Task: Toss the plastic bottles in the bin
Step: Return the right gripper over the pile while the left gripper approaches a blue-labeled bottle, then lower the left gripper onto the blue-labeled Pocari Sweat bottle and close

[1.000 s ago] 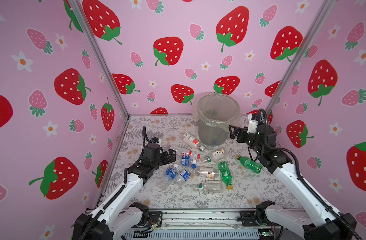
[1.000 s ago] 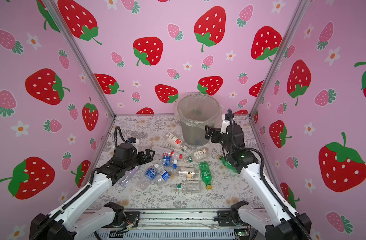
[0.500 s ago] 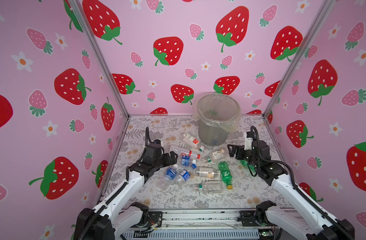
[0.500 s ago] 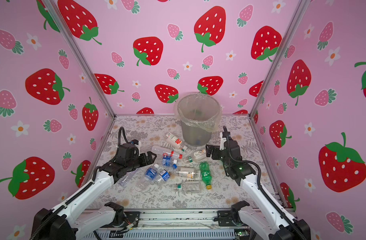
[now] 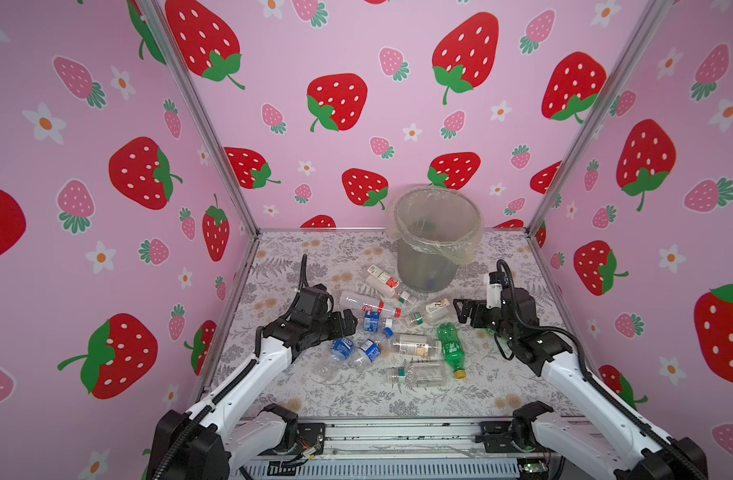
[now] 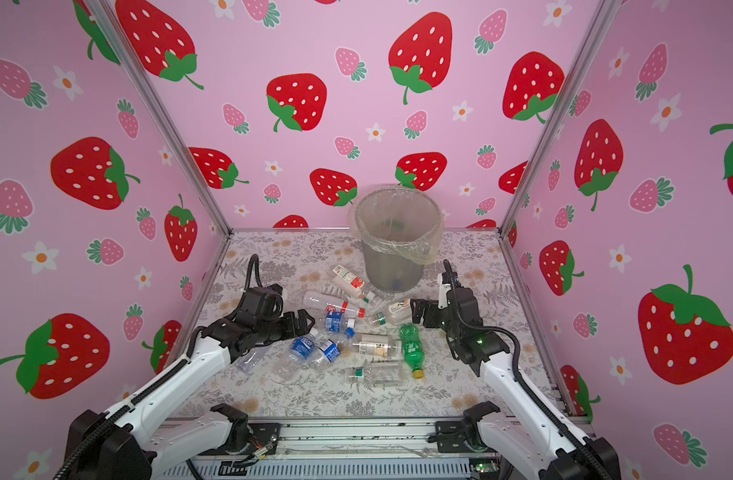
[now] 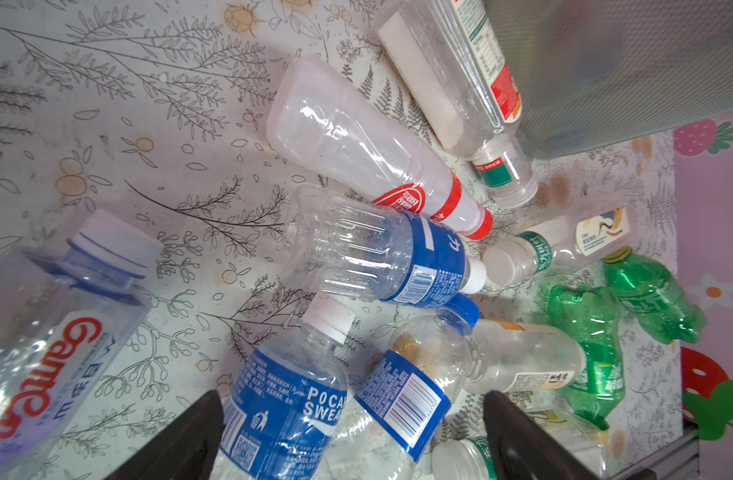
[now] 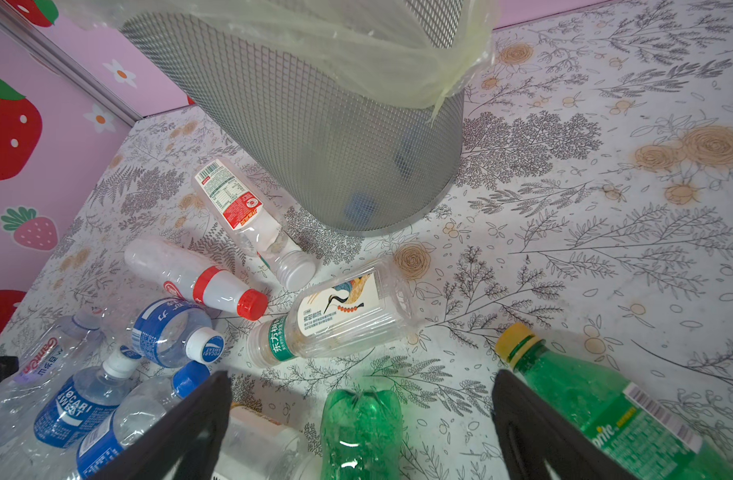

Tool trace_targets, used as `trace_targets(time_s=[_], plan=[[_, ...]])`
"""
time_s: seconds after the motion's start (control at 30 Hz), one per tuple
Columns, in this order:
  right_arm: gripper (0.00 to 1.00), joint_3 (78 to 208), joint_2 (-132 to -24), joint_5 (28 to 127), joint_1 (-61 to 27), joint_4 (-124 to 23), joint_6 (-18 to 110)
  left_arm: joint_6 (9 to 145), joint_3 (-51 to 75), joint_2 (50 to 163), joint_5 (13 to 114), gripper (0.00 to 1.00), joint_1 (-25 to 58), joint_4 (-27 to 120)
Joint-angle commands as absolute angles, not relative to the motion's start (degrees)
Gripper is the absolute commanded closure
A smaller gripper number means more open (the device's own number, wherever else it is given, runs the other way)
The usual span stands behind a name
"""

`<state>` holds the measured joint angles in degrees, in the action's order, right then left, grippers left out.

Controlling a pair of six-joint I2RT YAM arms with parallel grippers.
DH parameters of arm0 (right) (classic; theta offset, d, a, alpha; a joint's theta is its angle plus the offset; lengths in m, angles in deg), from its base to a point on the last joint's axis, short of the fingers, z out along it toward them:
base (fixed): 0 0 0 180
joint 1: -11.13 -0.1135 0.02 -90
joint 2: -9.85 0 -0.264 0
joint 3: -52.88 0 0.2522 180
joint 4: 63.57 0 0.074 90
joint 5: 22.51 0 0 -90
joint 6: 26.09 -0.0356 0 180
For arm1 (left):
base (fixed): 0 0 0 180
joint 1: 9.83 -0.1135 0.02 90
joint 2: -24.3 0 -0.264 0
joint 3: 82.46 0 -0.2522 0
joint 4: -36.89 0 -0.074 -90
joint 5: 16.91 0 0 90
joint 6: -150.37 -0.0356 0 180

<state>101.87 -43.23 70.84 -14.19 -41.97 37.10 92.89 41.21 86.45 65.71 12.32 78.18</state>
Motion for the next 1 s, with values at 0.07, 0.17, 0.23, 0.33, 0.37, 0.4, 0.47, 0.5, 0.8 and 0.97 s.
trace_targets(time_s=[0.07,0.17,0.23,0.33,0.37,0.4,0.47,0.5,0.8,0.97], plan=[[0.01,100.27,-40.43,71.44,-13.83,-42.47,38.24,92.37,37.87,86.97,73.86,0.01,14.83,85.70],[0.01,99.62,-40.09,71.53,-13.83,-42.78,38.16,92.43,38.08,87.43,75.62,0.01,15.88,86.87],[0.01,99.58,-40.14,71.87,-13.83,-42.76,38.08,92.41,38.72,87.61,75.57,0.01,16.23,86.89],[0.00,99.64,-40.25,71.88,-13.83,-42.59,38.20,92.08,39.70,87.87,76.14,0.01,16.88,86.87],[0.01,99.71,-40.15,71.80,-13.88,-42.46,38.31,92.02,40.09,88.04,76.33,0.01,17.14,86.84],[0.01,99.72,-40.09,71.60,-13.83,-42.43,38.27,91.87,40.39,88.09,76.38,0.01,17.21,86.64],[0.01,99.61,-40.12,71.51,-13.84,-42.47,38.16,91.65,40.85,88.31,76.09,0.00,17.56,86.21],[0.01,99.52,-40.22,71.64,-13.85,-42.60,38.07,91.47,40.97,88.34,76.01,0.00,17.77,86.17],[0.01,99.07,-40.69,72.03,-13.86,-43.50,37.02,91.97,40.53,92.14,82.46,0.02,20.98,88.85],[0.01,99.29,-40.81,72.14,-13.83,-43.40,37.01,92.45,41.51,94.97,80.70,0.05,21.27,86.67]])
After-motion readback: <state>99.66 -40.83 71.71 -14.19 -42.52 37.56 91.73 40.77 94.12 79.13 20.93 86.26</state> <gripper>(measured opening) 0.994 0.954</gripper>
